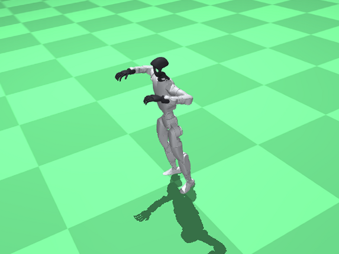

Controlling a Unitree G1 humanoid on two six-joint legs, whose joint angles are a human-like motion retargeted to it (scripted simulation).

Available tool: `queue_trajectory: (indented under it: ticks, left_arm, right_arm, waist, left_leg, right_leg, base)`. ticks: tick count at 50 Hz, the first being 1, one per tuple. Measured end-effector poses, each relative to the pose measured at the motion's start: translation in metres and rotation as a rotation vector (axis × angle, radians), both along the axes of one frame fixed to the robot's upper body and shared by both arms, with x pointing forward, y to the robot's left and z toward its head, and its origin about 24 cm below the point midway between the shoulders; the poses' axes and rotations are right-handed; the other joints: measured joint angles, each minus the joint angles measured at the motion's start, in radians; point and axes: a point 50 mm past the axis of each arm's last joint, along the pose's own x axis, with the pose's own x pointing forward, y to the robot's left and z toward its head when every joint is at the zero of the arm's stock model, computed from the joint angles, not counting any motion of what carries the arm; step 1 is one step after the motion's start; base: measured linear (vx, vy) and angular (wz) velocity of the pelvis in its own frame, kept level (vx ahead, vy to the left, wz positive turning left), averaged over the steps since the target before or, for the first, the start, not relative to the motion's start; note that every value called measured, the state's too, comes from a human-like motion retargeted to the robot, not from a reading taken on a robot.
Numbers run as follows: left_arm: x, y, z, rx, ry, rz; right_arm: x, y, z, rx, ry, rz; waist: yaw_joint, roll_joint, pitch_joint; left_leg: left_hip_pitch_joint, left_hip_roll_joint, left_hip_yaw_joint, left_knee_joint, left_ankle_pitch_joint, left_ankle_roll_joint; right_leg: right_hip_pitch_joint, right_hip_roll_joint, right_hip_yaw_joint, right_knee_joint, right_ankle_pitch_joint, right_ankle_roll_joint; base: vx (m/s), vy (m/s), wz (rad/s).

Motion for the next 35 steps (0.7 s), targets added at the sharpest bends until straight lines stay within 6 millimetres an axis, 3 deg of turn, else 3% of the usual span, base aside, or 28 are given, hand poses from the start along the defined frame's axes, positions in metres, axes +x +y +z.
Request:
queue_trajectory:
  ticks: [6, 12, 15, 19, 23, 25, 28, 30, 32, 33, 34, 35]
  left_arm:
    - [-0.002, 0.000, -0.010, -0.154, -0.022, -0.052]
    - [0.005, -0.003, -0.050, -0.514, 0.021, -0.143]
    - [0.017, -0.007, -0.083, -0.674, 0.072, -0.139]
    - [0.041, -0.020, -0.144, -0.975, 0.172, -0.062]
    - [0.066, -0.049, -0.209, -1.405, 0.358, 0.064]
    - [0.077, -0.066, -0.229, -1.645, 0.442, 0.114]
    - [0.092, -0.084, -0.221, -1.894, 0.484, 0.059]
    - [0.101, -0.089, -0.194, -1.922, 0.451, -0.066]
    - [0.109, -0.090, -0.148, -1.803, 0.357, -0.232]
    - [0.111, -0.090, -0.118, -1.658, 0.272, -0.305]
    - [0.110, -0.086, -0.086, -1.298, 0.083, -0.309]
    - [0.107, -0.082, -0.056, -0.834, -0.154, -0.265]
  right_arm:
    - [-0.001, 0.002, -0.005, 0.120, -0.078, 0.060]
    - [0.007, 0.013, -0.031, 0.345, -0.229, 0.169]
    - [0.017, 0.025, -0.053, 0.429, -0.278, 0.211]
    - [0.045, 0.043, -0.089, 0.620, -0.316, 0.226]
    - [0.087, 0.068, -0.133, 0.880, -0.255, 0.145]
    - [0.107, 0.080, -0.153, 0.967, -0.206, 0.076]
    - [0.130, 0.098, -0.173, 1.054, -0.155, -0.012]
    - [0.139, 0.109, -0.182, 1.096, -0.123, -0.042]
    - [0.146, 0.118, -0.185, 1.110, -0.097, -0.048]
    - [0.150, 0.123, -0.184, 1.101, -0.087, -0.039]
    - [0.152, 0.129, -0.182, 1.059, -0.088, 0.003]
    - [0.152, 0.135, -0.180, 1.000, -0.091, 0.059]
  waist:
    - [0.006, 0.002, 0.012]
    - [0.025, -0.005, 0.038]
    - [0.036, -0.012, 0.053]
    - [0.042, -0.019, 0.075]
    - [0.039, -0.024, 0.095]
    - [0.040, -0.026, 0.104]
    - [0.050, -0.026, 0.110]
    - [0.060, -0.025, 0.104]
    - [0.071, -0.024, 0.098]
    - [0.076, -0.026, 0.097]
    - [0.076, -0.026, 0.091]
    - [0.075, -0.027, 0.083]
  left_leg:
    - [0.001, 0.002, 0.008, -0.001, 0.002, -0.001]
    - [0.004, 0.003, 0.020, -0.005, 0.002, 0.005]
    - [0.008, 0.002, 0.025, -0.007, 0.002, 0.009]
    - [0.017, -0.004, 0.025, -0.009, -0.001, 0.018]
    - [0.030, -0.018, 0.017, -0.010, -0.004, 0.031]
    - [0.036, -0.021, 0.013, -0.010, -0.004, 0.037]
    - [0.041, -0.020, 0.010, -0.010, -0.003, 0.043]
    - [0.041, -0.018, 0.009, -0.009, -0.003, 0.046]
    - [0.039, -0.015, 0.009, -0.008, -0.003, 0.048]
    - [0.038, -0.014, 0.009, -0.007, -0.003, 0.048]
    - [0.034, -0.012, 0.010, -0.004, -0.004, 0.048]
    - [0.030, -0.009, 0.010, 0.000, -0.006, 0.046]
  right_leg:
    - [-0.005, 0.003, 0.006, 0.000, 0.002, 0.000]
    - [-0.010, 0.007, 0.017, -0.001, 0.005, 0.000]
    - [-0.011, 0.008, 0.022, 0.000, 0.005, 0.000]
    - [-0.004, 0.000, 0.023, 0.004, 0.001, 0.000]
    - [0.011, -0.016, 0.018, 0.009, -0.005, 0.000]
    - [0.018, -0.020, 0.015, 0.010, -0.007, -0.004]
    - [0.024, -0.019, 0.012, 0.010, -0.008, -0.013]
    - [0.026, -0.017, 0.011, 0.010, -0.008, -0.015]
    - [0.024, -0.015, 0.010, 0.010, -0.007, -0.015]
    - [0.022, -0.014, 0.010, 0.011, -0.007, -0.014]
    - [0.019, -0.012, 0.011, 0.013, -0.007, -0.010]
    - [0.015, -0.011, 0.012, 0.015, -0.008, -0.005]
  base:
    - [0.00, 0.00, 0.00]
    - [0.00, 0.00, 0.00]
    - [0.00, 0.00, 0.00]
    - [0.00, 0.00, 0.00]
    - [0.00, 0.00, 0.00]
    - [0.00, 0.00, 0.00]
    - [0.00, 0.00, 0.00]
    - [0.00, 0.00, 0.00]
    - [0.00, 0.00, 0.00]
    - [0.00, 0.00, 0.00]
    - [0.00, 0.00, 0.00]
    - [0.00, 0.00, 0.00]
